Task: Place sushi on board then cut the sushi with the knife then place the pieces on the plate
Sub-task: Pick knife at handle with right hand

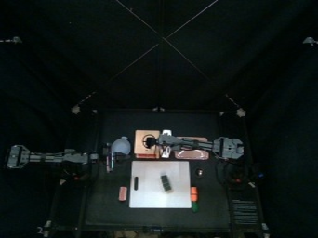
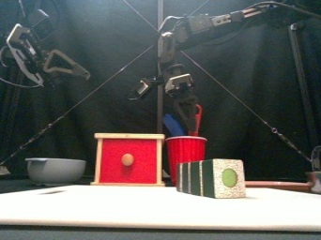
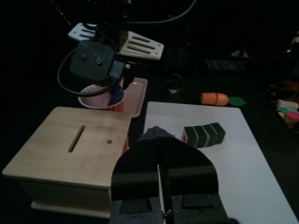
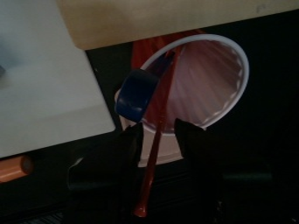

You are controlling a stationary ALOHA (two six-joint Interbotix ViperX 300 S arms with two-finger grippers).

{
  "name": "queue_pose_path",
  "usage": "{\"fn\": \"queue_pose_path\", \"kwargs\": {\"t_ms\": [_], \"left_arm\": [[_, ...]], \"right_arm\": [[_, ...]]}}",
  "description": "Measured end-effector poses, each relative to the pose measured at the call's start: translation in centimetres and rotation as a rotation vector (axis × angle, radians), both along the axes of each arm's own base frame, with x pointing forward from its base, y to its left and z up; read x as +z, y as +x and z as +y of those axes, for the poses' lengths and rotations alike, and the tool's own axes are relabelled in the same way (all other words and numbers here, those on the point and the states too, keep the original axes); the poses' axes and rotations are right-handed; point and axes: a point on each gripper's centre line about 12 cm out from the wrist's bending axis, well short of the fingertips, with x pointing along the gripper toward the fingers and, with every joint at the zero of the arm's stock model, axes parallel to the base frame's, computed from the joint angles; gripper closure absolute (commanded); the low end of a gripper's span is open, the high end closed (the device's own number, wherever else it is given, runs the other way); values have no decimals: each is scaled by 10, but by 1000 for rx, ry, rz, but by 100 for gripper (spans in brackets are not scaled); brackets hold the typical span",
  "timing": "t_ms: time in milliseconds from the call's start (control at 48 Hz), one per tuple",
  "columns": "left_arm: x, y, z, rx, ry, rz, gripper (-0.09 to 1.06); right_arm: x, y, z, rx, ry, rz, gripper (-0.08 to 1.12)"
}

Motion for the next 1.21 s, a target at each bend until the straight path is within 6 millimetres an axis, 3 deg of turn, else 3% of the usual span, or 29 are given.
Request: {"fn": "queue_pose_path", "kwargs": {"t_ms": [958, 1062, 1208], "left_arm": [[-2, -1, 2, 8, -1, 5, 92], [-1, -1, 2, 8, 0, 3, 92], [-2, -1, 2, 8, -1, 5, 92]], "right_arm": [[-2, -5, -5, -32, 38, 17, 36], [-2, -5, -5, -32, 37, 17, 41], [-2, -6, -7, -35, 36, 20, 58]]}}
